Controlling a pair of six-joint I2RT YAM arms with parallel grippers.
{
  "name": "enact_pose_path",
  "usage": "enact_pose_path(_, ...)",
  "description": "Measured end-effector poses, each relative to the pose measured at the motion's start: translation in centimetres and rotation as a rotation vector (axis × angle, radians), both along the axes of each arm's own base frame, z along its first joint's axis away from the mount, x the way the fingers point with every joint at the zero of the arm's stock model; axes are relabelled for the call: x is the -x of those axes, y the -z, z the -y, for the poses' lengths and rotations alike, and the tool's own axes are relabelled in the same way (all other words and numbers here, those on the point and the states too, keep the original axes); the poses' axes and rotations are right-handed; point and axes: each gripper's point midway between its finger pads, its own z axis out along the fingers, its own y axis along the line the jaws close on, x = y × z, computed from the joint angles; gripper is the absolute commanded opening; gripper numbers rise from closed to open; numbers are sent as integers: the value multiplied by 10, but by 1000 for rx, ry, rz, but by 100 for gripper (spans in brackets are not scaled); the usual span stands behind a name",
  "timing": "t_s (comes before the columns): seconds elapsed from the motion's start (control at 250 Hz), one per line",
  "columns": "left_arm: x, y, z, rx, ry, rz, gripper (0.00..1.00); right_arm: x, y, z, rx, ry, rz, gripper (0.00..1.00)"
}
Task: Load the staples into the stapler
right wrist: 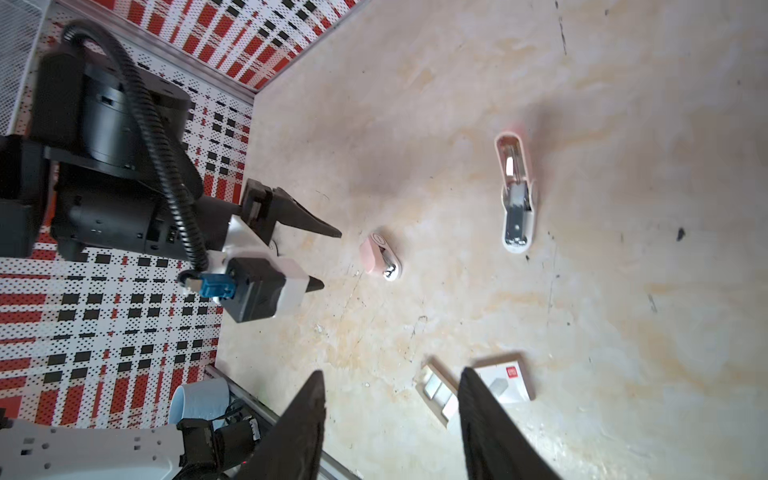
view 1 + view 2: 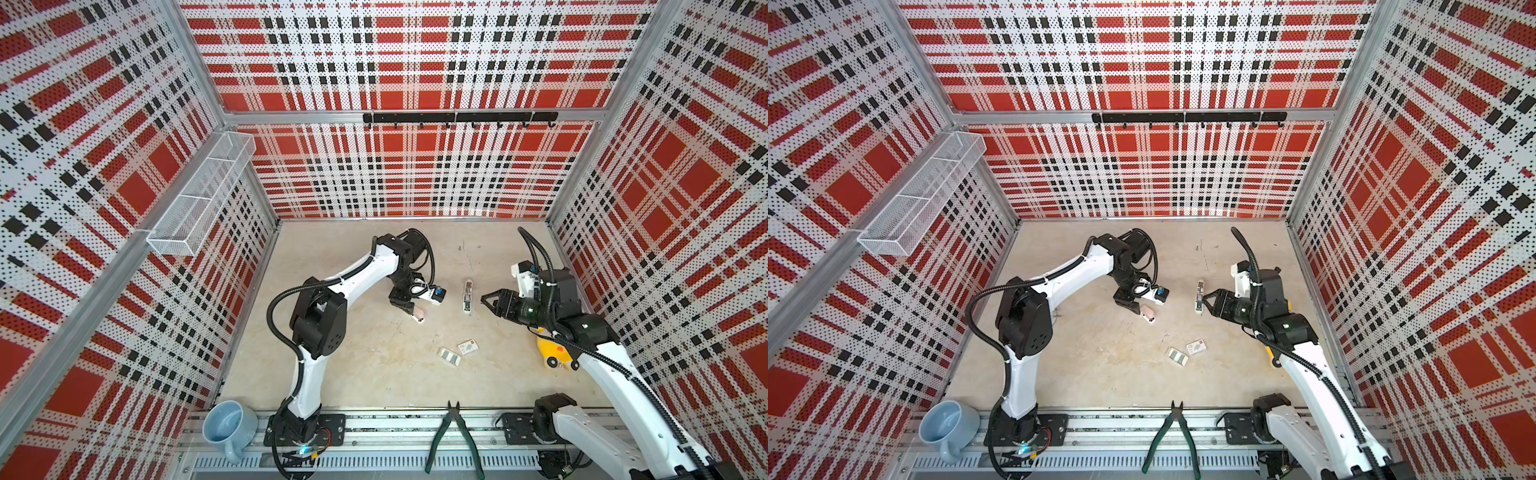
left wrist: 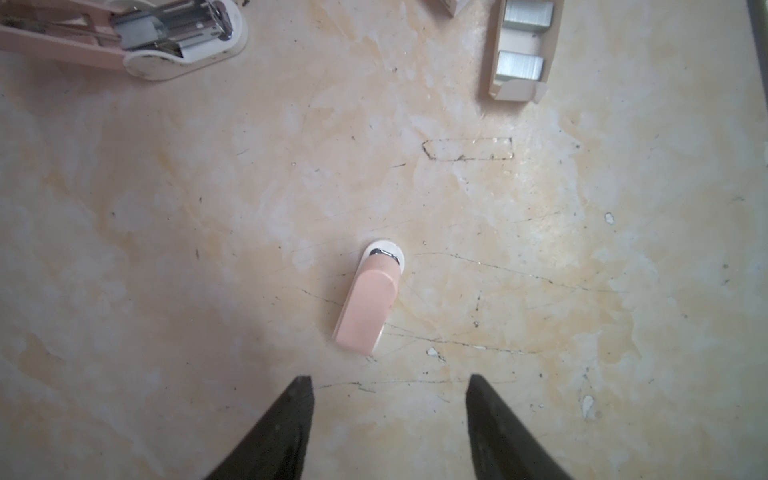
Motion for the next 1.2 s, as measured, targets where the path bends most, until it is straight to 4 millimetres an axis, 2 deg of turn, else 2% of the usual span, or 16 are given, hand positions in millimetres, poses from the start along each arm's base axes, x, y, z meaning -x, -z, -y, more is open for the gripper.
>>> enact_pose_path(0.116, 4, 8, 4, -27, 46, 1, 61, 5, 11, 2, -6, 15, -31, 53)
enact_pose_path(0.264, 9, 26, 5, -70, 77, -29, 61, 5, 12, 3, -12, 24, -31, 53)
enact_pose_path(0.284, 10, 29, 5, -73, 78, -34, 67, 5, 12, 3, -12, 24, -30, 53)
enact_pose_path(0.328, 10, 33, 5, -80, 82, -39, 72, 4, 12, 3, -12, 25, -28, 53)
enact_pose_path(0.568, -1, 39, 13, -57, 62, 5, 71, 3, 18, 4, -17, 33, -33, 53)
enact_pose_path(0.788, -4, 43, 15, -51, 63, 21, 65, 2, 18, 4, -24, 39, -32, 53)
enact_pose_path(0.964, 6, 56, 10, -83, 75, -3, 53, 3, 27, 4, -25, 44, -47, 53)
enact_pose_path(1.2, -1, 57, 17, -65, 70, 28, 42, 2, 28, 5, -27, 45, -45, 53)
